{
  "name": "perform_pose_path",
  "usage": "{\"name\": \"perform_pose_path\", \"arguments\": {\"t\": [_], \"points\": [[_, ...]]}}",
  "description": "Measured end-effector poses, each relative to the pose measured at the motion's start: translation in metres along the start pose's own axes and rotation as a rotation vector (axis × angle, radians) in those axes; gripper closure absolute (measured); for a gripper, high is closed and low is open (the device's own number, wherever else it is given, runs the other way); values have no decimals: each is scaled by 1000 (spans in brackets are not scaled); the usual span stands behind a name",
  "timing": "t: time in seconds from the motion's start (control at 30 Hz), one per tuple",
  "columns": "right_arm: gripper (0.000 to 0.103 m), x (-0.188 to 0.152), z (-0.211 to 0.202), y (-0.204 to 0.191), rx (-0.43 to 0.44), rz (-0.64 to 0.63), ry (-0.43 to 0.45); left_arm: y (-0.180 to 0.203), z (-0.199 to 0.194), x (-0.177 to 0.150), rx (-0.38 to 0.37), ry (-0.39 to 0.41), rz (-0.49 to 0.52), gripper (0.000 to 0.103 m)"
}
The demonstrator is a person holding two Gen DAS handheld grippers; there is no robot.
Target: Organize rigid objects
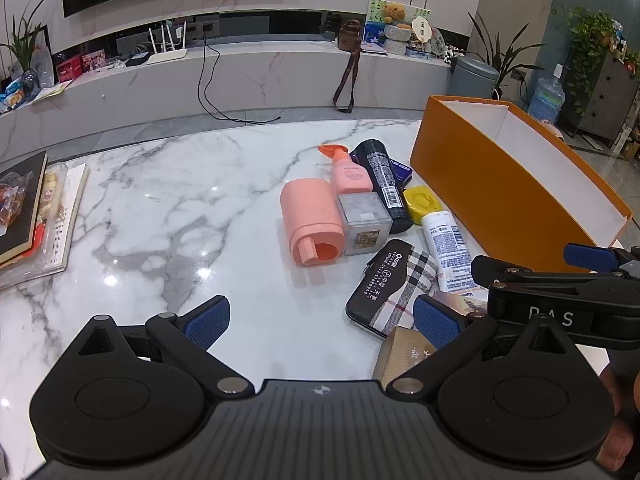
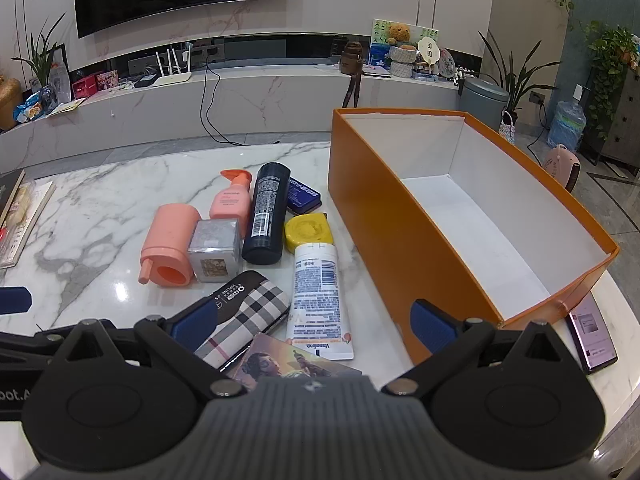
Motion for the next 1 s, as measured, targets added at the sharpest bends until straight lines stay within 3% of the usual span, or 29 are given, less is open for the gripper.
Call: {"name": "perform_pose_path", "arguments": {"t": [1.0], "points": [[1,-1,0,2,-11,-6,-3,1,0,-1,0,-11,-1,0]]}}
Point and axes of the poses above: each gripper's, at about its wrist camera, not at the fingertips, and z roughly the way its jaws point, y to its right, x to its top, the point moved 10 cm from there along z, roughly the way its jaws point, and after that the axes turned 7 degrees about -z, right-handed, at the moved point
